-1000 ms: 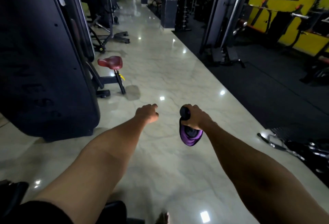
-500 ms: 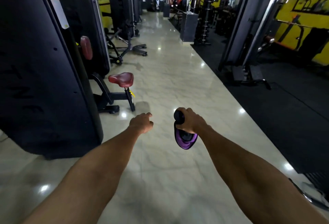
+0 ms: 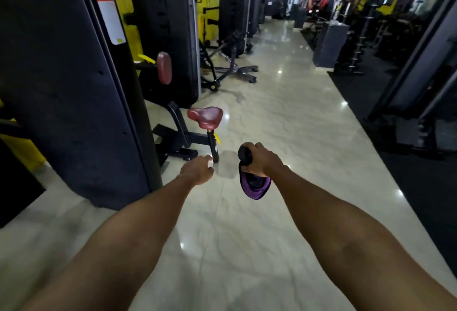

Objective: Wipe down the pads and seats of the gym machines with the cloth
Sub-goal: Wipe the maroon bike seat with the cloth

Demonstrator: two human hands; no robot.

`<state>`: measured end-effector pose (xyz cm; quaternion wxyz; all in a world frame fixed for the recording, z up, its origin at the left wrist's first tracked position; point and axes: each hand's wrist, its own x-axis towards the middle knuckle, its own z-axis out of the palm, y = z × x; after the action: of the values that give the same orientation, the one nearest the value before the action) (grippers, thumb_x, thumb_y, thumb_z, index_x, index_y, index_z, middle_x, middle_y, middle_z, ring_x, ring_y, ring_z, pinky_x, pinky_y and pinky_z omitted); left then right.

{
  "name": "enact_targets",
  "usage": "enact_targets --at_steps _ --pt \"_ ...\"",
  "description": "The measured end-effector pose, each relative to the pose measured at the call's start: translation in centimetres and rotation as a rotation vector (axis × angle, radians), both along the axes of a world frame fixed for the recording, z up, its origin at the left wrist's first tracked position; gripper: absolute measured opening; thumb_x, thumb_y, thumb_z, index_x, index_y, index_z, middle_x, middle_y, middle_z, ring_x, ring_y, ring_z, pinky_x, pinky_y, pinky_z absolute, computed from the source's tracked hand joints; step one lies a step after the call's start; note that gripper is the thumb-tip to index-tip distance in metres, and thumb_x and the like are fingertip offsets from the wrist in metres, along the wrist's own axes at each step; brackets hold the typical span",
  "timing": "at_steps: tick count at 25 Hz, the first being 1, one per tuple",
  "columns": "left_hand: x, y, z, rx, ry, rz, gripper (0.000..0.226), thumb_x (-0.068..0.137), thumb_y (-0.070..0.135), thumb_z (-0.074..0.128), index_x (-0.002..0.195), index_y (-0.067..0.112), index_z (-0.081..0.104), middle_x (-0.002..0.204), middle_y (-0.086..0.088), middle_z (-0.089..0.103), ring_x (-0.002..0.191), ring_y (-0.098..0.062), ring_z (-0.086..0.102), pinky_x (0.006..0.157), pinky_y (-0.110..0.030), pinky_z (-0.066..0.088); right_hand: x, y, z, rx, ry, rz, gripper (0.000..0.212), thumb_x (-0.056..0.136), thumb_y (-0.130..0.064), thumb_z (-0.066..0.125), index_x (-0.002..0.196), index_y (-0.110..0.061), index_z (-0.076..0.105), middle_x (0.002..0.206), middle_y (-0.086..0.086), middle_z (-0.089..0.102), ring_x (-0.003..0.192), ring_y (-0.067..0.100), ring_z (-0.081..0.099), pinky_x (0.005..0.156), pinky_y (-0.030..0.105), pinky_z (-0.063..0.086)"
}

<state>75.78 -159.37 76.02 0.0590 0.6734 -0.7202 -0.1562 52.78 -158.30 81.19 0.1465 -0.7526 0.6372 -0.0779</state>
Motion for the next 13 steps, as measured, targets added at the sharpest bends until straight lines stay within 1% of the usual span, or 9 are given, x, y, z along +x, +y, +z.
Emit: enact_targets --at_steps 3,6,8,10,13 --pt "0.4 -3.5 -1.5 0.053 -0.032 0.099 0.053 0.098 0.034 0.05 0.15 0.029 0.039 0.151 -0.005 0.048 0.134 -0.027 0.048 0.108 -0.04 0.042 -0.3 -5.2 -0.2 0.006 -0.001 0.067 0.071 0.083 -0.048 0.073 0.144 -0.037 0.038 0.132 0.002 0.046 0.113 0.033 0.059 0.088 0.039 0.047" --pt "0.4 -9.0 -2.5 0.051 -0.017 0.123 0.051 0.098 0.033 0.05 0.149 0.029 0.041 0.151 -0.003 0.047 0.136 -0.026 0.047 0.108 -0.04 0.042 -0.6 -11.7 -0.9 0.008 -0.011 0.089 0.074 0.083 -0.049 0.073 0.145 -0.038 0.036 0.134 0.001 0.045 0.114 0.033 0.059 0.09 0.039 0.048" --pt "0.7 -13.4 -3.1 0.046 -0.007 0.142 0.048 0.098 0.031 0.049 0.146 0.028 0.045 0.15 -0.003 0.048 0.134 -0.027 0.048 0.106 -0.04 0.043 -0.3 -16.5 -1.7 0.022 0.01 0.122 0.075 0.083 -0.049 0.074 0.146 -0.038 0.036 0.134 0.002 0.044 0.115 0.034 0.058 0.092 0.04 0.048" --pt "1.2 -18.5 -3.4 0.027 0.024 0.157 0.042 0.097 0.028 0.049 0.139 0.025 0.052 0.144 -0.006 0.055 0.128 -0.028 0.054 0.101 -0.039 0.046 0.1 -21.8 -2.2 0.014 0.013 0.133 0.076 0.083 -0.049 0.073 0.148 -0.038 0.033 0.135 0.002 0.044 0.115 0.034 0.058 0.092 0.041 0.049" --pt "2.3 -25.6 -3.2 0.024 0.065 0.215 0.042 0.096 0.03 0.052 0.137 0.025 0.053 0.136 -0.007 0.059 0.121 -0.028 0.057 0.096 -0.039 0.049 1.2 -29.7 -1.6 0.012 0.017 0.16 0.078 0.085 -0.049 0.073 0.149 -0.036 0.032 0.135 0.004 0.043 0.115 0.035 0.058 0.092 0.043 0.05"
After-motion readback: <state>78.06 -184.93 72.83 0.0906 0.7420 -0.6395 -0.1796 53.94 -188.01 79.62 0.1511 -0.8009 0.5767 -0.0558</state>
